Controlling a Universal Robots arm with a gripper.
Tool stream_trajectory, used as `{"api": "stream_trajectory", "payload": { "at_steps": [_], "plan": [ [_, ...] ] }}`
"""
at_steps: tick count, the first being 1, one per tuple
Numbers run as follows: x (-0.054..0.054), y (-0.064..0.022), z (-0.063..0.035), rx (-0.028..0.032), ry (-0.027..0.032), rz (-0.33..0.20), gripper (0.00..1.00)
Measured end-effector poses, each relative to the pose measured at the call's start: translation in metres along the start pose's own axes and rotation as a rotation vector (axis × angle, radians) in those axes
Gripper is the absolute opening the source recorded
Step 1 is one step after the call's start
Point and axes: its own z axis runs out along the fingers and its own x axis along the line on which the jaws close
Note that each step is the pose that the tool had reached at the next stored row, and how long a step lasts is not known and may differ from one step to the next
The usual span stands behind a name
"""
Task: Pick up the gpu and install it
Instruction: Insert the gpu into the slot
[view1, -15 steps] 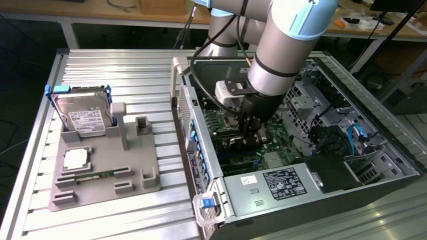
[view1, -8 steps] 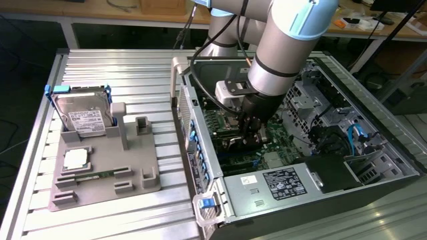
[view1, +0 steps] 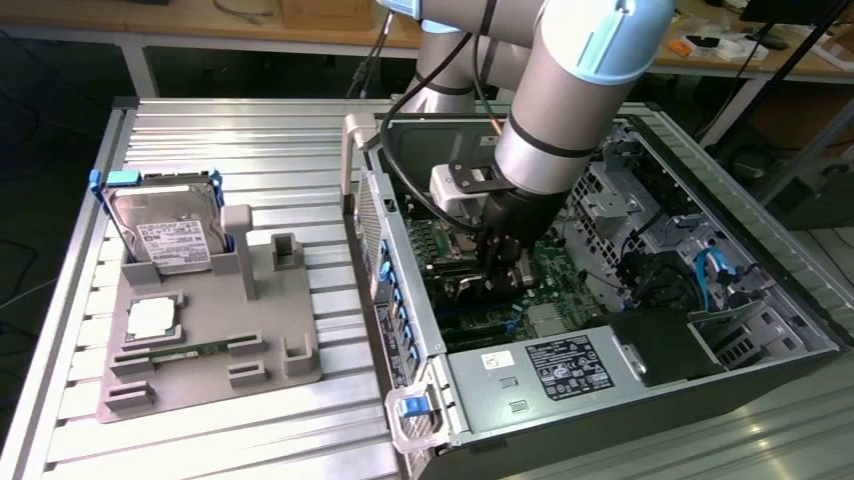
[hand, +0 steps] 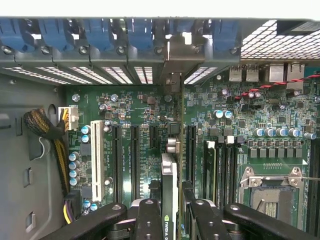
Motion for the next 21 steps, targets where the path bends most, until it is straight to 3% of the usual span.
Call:
{"api": "stream_trajectory", "payload": {
  "at_steps": [21],
  "plan": [
    [0.0001,0.0000,0.0077,0.0001,-0.0003,0.000,0.27]
  ]
}}
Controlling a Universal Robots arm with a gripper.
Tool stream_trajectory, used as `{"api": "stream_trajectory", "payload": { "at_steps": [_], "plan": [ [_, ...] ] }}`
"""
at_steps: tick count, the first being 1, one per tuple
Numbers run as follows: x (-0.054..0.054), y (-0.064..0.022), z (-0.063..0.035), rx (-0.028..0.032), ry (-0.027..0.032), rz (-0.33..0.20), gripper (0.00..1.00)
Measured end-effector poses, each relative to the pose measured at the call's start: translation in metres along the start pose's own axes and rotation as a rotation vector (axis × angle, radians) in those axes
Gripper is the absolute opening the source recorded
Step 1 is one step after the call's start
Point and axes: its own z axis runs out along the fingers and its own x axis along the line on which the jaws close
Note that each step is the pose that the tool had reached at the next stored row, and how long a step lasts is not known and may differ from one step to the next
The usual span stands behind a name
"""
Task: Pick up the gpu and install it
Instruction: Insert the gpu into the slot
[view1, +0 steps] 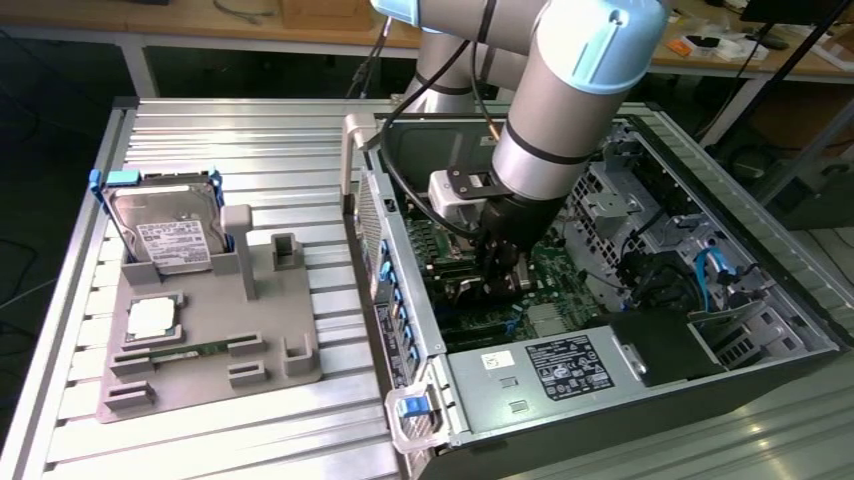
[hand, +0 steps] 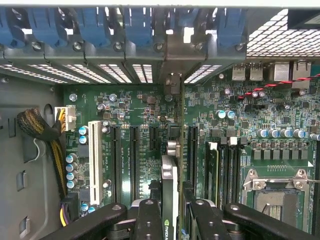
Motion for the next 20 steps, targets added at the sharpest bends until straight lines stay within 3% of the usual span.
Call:
{"api": "stream_trajectory", "payload": {
  "at_steps": [20],
  "plan": [
    [-0.0001,0.0001,0.0001,-0.0003,-0.0006,0.000,0.27]
  ]
}}
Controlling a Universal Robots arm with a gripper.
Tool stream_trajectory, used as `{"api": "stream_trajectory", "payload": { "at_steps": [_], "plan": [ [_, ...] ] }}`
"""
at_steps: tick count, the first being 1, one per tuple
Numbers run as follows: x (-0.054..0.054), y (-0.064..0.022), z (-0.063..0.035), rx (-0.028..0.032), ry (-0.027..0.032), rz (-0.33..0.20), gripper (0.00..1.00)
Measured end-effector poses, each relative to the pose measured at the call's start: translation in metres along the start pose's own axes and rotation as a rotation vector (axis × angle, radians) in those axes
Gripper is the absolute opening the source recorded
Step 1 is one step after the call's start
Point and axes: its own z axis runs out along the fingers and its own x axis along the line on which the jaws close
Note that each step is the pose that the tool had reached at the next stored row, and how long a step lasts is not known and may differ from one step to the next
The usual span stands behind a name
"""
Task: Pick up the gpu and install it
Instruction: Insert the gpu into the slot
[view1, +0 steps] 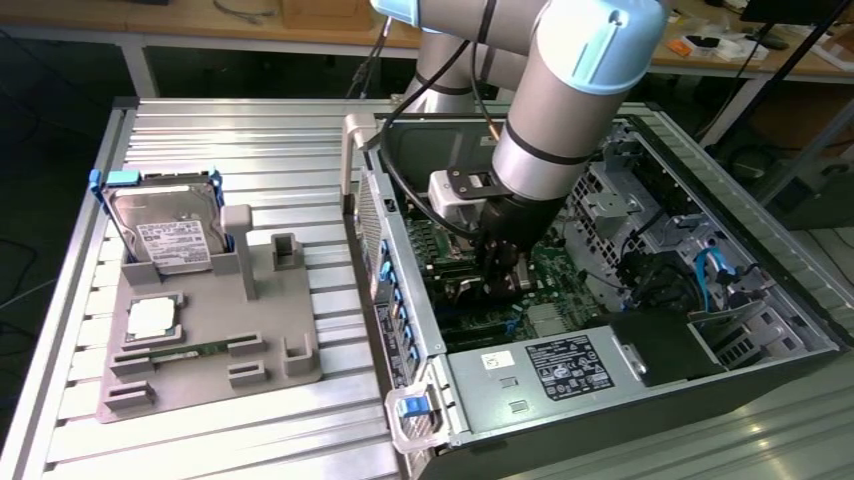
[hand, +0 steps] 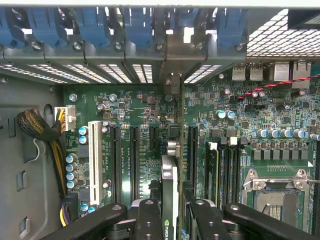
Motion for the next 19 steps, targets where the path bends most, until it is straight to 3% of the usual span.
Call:
{"api": "stream_trajectory", "payload": {
  "at_steps": [3,4,7,19],
  "plan": [
    [0.000,0.0000,0.0001,0.0006,0.0001,0.000,0.28],
    [0.000,-0.0001,0.0000,0.0005,0.0004,0.000,0.35],
    [0.000,-0.0001,-0.0019,0.0008,0.0010,0.000,0.35],
    [0.000,0.0001,-0.0219,0.0033,0.0037,0.000,0.35]
  ]
}}
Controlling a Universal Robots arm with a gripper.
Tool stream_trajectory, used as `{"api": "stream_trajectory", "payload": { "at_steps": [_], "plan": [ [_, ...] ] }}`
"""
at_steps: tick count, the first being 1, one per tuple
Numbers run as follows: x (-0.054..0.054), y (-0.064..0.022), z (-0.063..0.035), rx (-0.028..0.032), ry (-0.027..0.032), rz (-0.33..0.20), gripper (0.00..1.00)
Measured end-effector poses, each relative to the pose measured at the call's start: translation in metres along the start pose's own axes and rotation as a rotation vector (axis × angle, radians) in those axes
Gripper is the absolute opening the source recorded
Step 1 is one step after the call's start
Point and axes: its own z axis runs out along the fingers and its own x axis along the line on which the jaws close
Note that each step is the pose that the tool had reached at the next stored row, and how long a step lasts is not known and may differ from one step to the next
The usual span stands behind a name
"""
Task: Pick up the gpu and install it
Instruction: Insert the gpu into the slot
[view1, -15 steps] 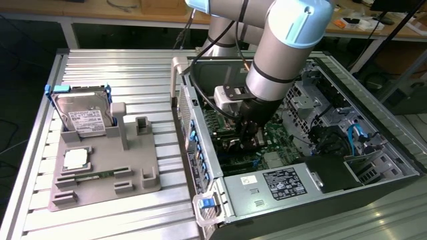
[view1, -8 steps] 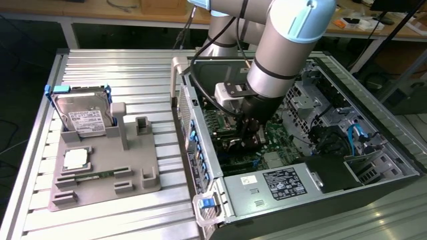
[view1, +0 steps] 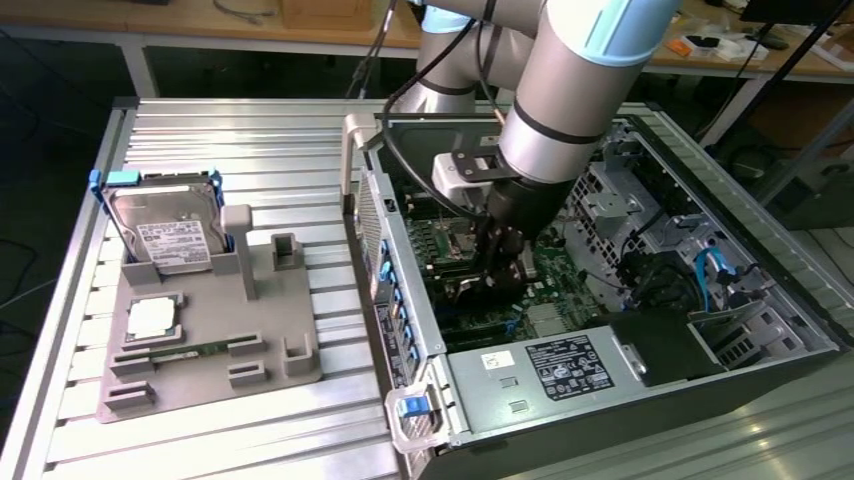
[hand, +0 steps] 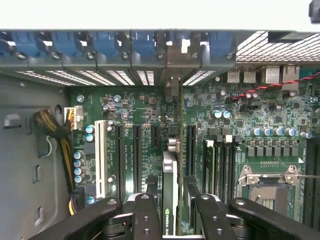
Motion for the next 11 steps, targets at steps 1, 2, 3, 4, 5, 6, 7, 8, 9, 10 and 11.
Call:
{"api": "stream_trajectory", "payload": {
  "at_steps": [1,2,3,4,5,6,7,8,9,10,11],
  "plan": [
    [0.0000,0.0000,-0.0017,0.0002,0.0000,0.000,0.35],
    [0.0000,0.0000,-0.0033,0.0003,0.0000,0.000,0.35],
    [-0.0001,0.0000,-0.0050,0.0004,0.0001,0.000,0.35],
    [-0.0001,0.0000,-0.0064,0.0005,0.0002,0.000,0.35],
    [-0.0001,0.0000,-0.0076,0.0007,0.0003,0.000,0.33],
    [-0.0001,0.0000,-0.0087,0.0008,0.0004,0.000,0.26],
    [-0.0001,0.0000,-0.0097,0.0009,0.0005,0.000,0.20],
    [-0.0001,0.0001,-0.0105,0.0010,0.0006,0.000,0.14],
    [-0.0002,0.0000,-0.0105,0.0011,0.0010,0.000,0.14],
    [-0.0005,0.0000,-0.0105,0.0011,0.0013,0.000,0.14],
    [-0.0004,0.0001,-0.0106,0.0011,0.0014,0.000,0.11]
  ]
}}
